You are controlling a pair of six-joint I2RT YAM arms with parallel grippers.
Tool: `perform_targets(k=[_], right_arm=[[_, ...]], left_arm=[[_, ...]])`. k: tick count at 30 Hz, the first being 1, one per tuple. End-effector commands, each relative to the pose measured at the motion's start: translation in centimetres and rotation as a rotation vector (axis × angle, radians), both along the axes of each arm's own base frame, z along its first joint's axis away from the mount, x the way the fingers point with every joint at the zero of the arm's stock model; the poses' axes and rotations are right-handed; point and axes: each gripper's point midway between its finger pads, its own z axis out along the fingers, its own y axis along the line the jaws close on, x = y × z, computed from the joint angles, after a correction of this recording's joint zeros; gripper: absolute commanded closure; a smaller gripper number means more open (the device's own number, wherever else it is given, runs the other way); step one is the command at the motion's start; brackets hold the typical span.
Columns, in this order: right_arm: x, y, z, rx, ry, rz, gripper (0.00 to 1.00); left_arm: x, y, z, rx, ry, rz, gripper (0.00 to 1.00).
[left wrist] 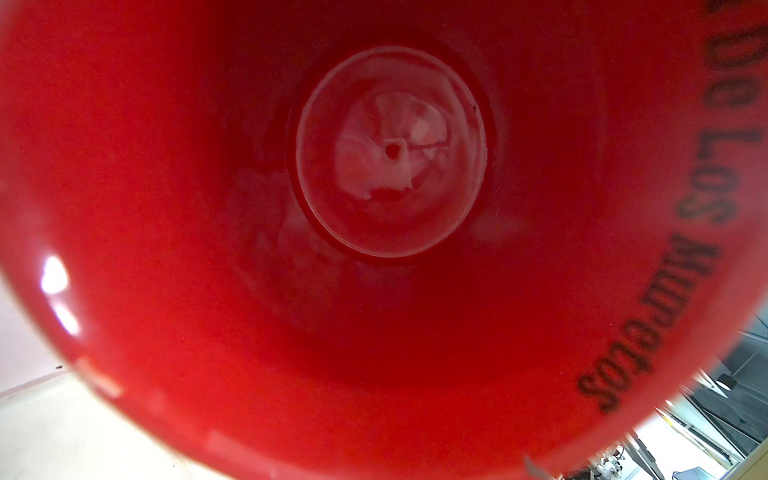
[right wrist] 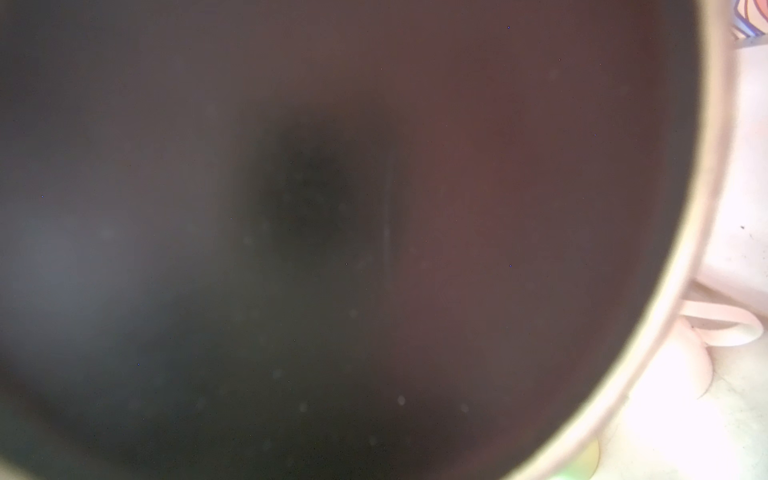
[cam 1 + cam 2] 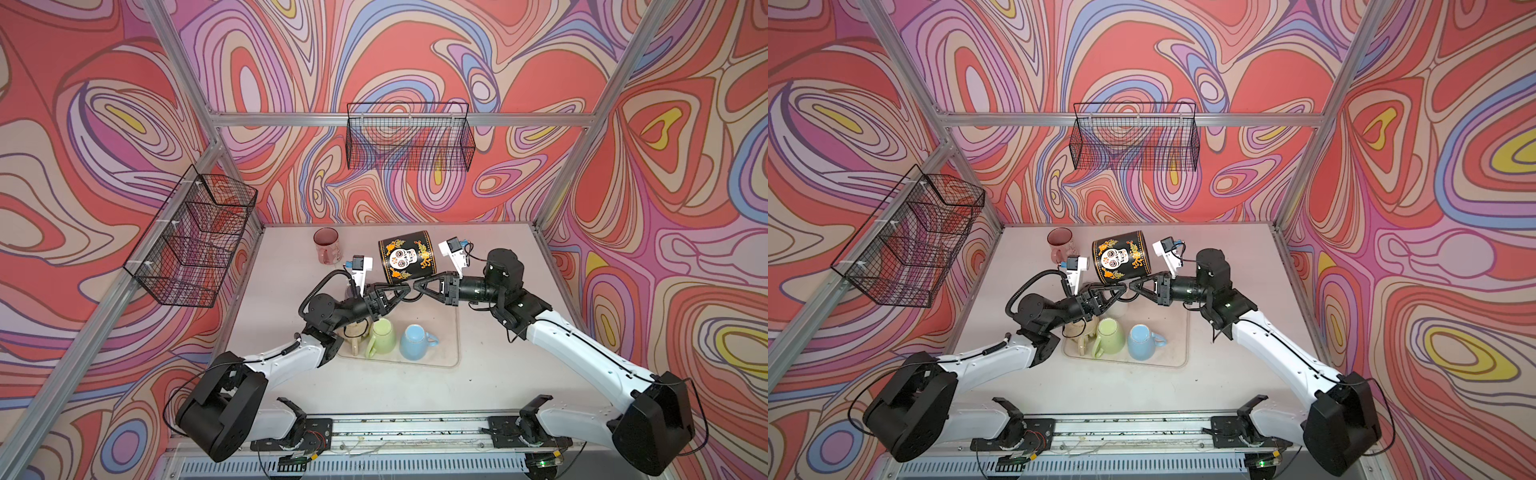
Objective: Turn the mug right side up
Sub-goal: 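Open the right gripper and pull back while the left turns the mug upright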
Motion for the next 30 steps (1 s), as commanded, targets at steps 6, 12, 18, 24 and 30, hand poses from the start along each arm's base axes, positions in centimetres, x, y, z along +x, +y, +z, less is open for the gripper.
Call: perform_targets(k=[6,12,18,24,30], right_arm=[[-0.3,0.0,-1.2,-0.012,-0.075,-0.001,0.64],[0.7,-0.2,-3.4,-0.064,-0.054,-0.046,0.56],[1.2,-0.5,-5.4,-0.112,-0.037,-0.077,0.54],[1.6,-1.2,-6.2,-0.171,-0.057,-0.124,0.53],[2.5,-2.5,-7.0,-0.245,-0.077,-0.218,0.53]], left_arm=[[1.2,2.7,0.5,-0.056,-0.073,0.194,1.0],[2.4,2.9,-1.6,0.033,-0.029,0.264,1.0],[4.1,4.2,-3.1,0.14,0.013,0.369,1.0],[5.6,5.8,-3.9,0.24,0.053,0.468,1.0],[6.7,7.2,-2.8,0.344,0.049,0.546,1.0]])
